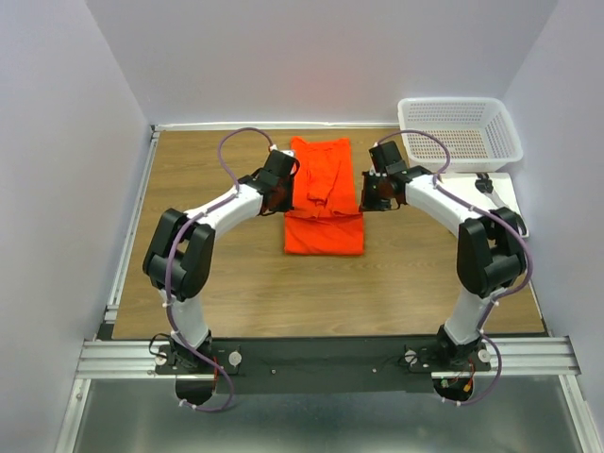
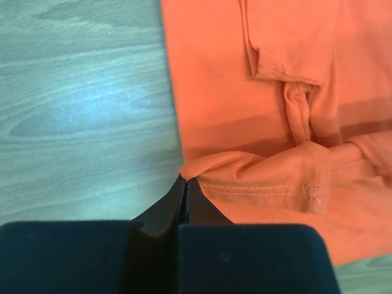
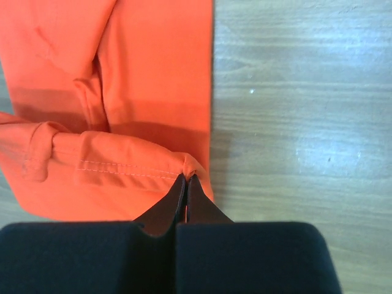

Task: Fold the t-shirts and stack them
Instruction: Fold the tshirt

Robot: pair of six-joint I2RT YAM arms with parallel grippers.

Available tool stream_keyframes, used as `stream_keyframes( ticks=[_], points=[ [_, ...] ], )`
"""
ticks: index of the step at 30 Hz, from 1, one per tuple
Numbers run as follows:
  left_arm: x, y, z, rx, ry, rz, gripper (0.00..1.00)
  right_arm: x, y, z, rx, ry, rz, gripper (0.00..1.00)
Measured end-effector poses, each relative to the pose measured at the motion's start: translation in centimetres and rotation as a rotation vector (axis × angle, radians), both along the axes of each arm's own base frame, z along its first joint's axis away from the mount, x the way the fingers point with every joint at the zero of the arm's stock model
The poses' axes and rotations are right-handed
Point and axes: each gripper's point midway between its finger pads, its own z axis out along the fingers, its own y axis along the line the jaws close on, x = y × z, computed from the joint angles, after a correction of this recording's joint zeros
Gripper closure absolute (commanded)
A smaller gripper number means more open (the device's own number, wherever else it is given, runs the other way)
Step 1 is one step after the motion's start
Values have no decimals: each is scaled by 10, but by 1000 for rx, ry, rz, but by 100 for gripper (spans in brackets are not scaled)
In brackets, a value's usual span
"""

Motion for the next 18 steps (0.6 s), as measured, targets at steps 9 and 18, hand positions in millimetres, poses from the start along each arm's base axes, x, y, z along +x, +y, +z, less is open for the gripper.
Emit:
stream_keyframes(
  ticks=[9, 18],
  points=[
    [12, 0, -22, 14, 3, -3, 100, 14, -2, -21, -4, 4, -14, 99],
    [17, 1, -30, 29, -4, -7, 47, 21, 0, -34, -6, 14, -3, 67]
  ],
)
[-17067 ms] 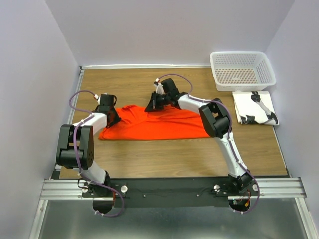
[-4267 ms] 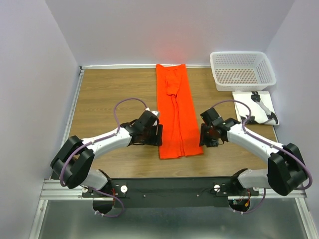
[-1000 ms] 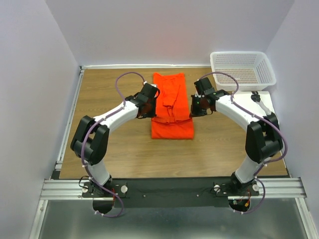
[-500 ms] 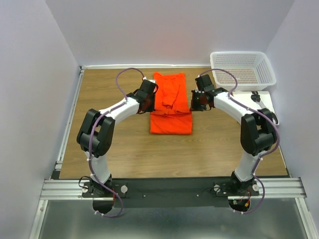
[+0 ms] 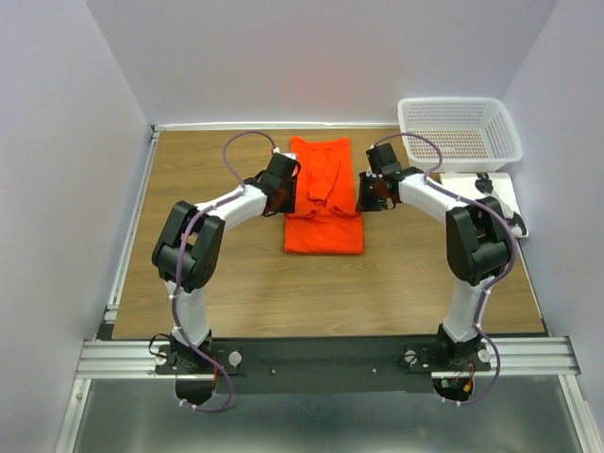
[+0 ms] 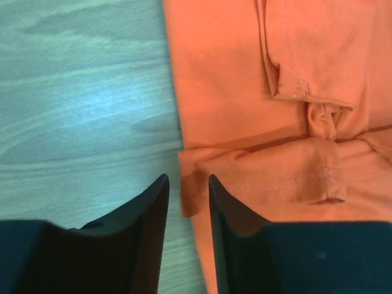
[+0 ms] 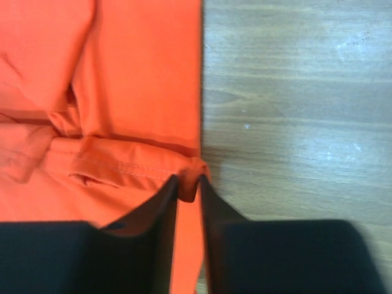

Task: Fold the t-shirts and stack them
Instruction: Fold the tshirt

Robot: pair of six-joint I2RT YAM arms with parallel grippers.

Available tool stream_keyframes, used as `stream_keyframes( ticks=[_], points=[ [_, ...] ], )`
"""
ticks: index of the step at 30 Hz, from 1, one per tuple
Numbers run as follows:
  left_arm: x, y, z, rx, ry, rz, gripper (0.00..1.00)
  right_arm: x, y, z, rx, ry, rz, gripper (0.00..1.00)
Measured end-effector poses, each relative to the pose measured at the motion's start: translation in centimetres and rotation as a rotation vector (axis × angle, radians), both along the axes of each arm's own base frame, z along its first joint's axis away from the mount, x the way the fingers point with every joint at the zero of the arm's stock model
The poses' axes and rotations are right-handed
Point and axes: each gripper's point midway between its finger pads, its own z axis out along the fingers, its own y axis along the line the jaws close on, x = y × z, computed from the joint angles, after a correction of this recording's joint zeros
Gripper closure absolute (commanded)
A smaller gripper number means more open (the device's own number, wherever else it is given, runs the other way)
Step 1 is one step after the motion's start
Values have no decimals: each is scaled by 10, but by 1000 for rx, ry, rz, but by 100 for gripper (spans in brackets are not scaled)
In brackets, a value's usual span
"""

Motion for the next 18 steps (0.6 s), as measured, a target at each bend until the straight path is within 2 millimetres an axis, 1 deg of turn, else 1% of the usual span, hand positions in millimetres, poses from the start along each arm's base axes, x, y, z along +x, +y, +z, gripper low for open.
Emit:
stream_keyframes(
  ticks=[1, 2, 3, 5, 7, 9, 10, 12, 13, 14, 15, 16, 17, 18],
  points=[
    [1, 1, 1, 2, -4, 2, 41, 1, 1, 2, 4, -4, 7, 64],
    [2, 1, 2, 4, -8, 4, 28, 2, 2, 4, 8, -10, 14, 62],
    [2, 1, 3, 3, -10, 7, 25, 2, 4, 5, 13, -14, 19, 62],
    [2, 1, 10, -4, -21, 10, 23, 2, 5, 12, 26, -24, 26, 62],
    [3, 0, 23, -18, -45, 10, 25, 3, 8, 22, 41, -44, 32, 62],
    [0, -3, 43, -39, -81, 3, 26, 2, 11, 32, 53, -64, 41, 62],
    [-2, -4, 51, -49, -96, 0, 28, 1, 14, 42, 64, -83, 48, 62],
    [-9, -12, 70, -75, -130, -14, 33, -1, 21, 53, 81, -107, 63, 64],
    [-14, -16, 75, -86, -139, -24, 37, -1, 23, 56, 87, -114, 68, 65],
    [-21, -23, 81, -97, -147, -41, 45, -3, 32, 63, 101, -131, 88, 68],
    [-28, -30, 83, -107, -153, -60, 49, -5, 37, 65, 112, -137, 100, 70],
    [-36, -37, 82, -117, -147, -77, 54, -7, 45, 66, 128, -143, 116, 73],
    [-46, -45, 76, -128, -133, -99, 62, -10, 51, 65, 142, -143, 131, 76],
    [-52, -49, 70, -127, -119, -114, 65, -13, 56, 63, 155, -138, 142, 78]
  ],
)
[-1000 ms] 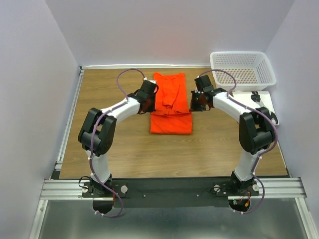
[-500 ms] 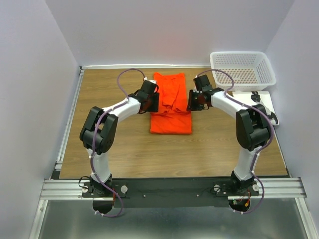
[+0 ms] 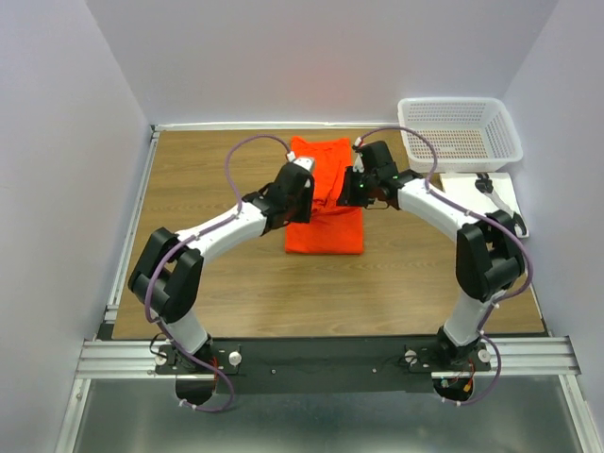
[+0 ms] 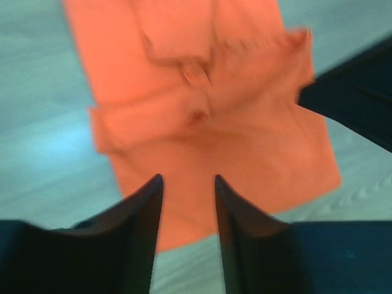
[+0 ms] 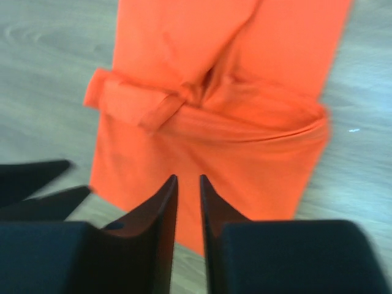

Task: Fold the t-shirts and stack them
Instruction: Fold the tshirt

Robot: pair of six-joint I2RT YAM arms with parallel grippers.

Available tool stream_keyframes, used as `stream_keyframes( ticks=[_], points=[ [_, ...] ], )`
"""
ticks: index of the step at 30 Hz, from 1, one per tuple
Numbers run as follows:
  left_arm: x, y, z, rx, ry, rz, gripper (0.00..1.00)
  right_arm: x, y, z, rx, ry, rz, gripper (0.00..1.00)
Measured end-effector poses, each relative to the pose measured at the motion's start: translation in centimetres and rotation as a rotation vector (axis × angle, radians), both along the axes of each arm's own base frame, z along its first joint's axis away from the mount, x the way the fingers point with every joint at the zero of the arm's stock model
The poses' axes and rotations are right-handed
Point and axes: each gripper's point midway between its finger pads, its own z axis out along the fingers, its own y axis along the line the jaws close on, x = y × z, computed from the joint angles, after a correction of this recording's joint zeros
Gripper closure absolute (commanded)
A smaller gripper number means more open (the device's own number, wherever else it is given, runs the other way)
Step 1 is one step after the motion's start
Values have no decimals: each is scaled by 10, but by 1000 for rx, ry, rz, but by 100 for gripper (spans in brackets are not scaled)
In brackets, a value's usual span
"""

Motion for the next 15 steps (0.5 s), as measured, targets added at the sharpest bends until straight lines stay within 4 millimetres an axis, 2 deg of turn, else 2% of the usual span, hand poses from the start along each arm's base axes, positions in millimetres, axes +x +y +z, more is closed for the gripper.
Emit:
stream_keyframes(
  ticks=[4, 8, 12, 15],
  points=[
    [-30, -13, -38, 34, 91, -60, 74, -14, 19, -15, 44, 44, 46, 84],
    [-52, -15, -71, 72, 164, -90, 75, -14, 27, -33, 68, 81, 64, 86],
    [-66, -12, -93, 100, 211, -101, 75, -13, 31, -62, 60, 134, 70, 86],
    [-69, -12, -97, 97, 213, -102, 75, -9, 35, -80, 54, 166, 75, 86]
  ],
)
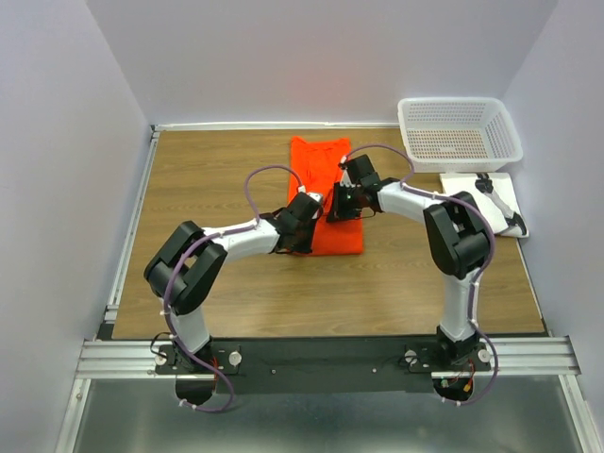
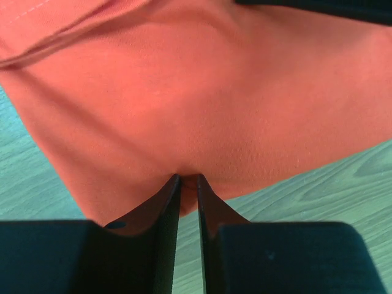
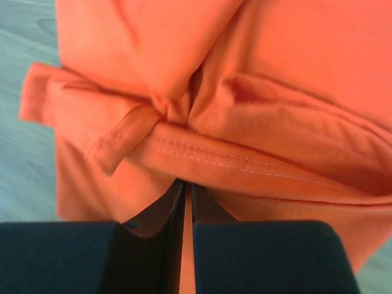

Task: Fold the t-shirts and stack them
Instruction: Fold the tshirt

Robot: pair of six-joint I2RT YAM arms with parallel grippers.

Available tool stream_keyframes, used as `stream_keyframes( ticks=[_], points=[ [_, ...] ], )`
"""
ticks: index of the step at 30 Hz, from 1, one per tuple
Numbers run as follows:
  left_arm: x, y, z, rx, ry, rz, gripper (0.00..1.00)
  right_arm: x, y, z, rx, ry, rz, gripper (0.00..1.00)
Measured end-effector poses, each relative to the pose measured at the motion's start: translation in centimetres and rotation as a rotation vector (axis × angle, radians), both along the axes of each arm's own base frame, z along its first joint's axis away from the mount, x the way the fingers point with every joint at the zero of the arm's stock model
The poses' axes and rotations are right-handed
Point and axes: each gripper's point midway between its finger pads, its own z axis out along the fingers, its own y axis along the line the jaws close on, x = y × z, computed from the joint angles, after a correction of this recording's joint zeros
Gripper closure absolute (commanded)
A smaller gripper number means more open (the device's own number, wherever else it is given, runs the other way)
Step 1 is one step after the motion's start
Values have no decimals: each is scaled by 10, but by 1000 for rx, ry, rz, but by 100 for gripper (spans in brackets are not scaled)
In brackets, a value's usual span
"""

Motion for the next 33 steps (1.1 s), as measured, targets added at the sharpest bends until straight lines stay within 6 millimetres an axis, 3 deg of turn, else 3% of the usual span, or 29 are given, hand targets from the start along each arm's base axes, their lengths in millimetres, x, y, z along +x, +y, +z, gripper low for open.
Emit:
stream_keyframes(
  ticks=[2, 7, 14, 17, 21, 26, 30, 33],
  points=[
    [0, 0, -1, -8, -3, 1, 75, 4, 4, -9, 2, 16, 6, 86],
    [-5, 3, -1, -33, -22, 6, 75, 30, 10, 0, 21, -26, -6, 86],
    [-29, 19, -1, -47, -4, 22, 75, 79, 3, 35, 77, -120, -60, 80],
    [-39, 26, -1, -44, 13, 31, 73, 81, 8, 46, 126, -129, -46, 80],
    [-50, 35, 2, -40, 34, 49, 67, 47, 29, 54, 199, -100, 38, 79],
    [-53, 43, 30, -82, -12, 94, 66, -7, 64, 60, 302, -30, 174, 77],
    [-50, 49, 54, -136, -69, 130, 73, -40, 86, 57, 357, 20, 264, 78],
    [-48, 53, 54, -146, -75, 147, 78, -48, 95, 59, 388, 36, 291, 78]
  ],
)
